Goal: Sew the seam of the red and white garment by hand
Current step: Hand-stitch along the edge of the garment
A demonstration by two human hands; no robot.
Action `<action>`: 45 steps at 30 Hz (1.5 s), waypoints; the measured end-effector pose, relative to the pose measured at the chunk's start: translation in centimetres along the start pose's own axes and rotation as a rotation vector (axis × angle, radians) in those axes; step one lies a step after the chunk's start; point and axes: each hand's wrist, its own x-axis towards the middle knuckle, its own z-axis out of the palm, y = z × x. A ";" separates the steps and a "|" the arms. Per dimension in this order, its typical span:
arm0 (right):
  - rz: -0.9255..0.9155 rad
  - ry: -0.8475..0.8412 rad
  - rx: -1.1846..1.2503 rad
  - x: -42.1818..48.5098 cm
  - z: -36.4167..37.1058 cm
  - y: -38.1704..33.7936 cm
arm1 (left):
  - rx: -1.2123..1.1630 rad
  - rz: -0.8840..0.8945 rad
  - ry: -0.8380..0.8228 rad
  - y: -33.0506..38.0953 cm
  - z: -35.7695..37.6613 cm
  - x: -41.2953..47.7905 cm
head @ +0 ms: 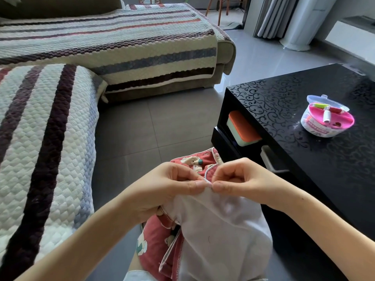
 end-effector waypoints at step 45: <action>-0.350 0.438 -0.853 -2.5 2.3 -1.4 | 0.190 0.080 0.222 -0.4 0.3 -0.4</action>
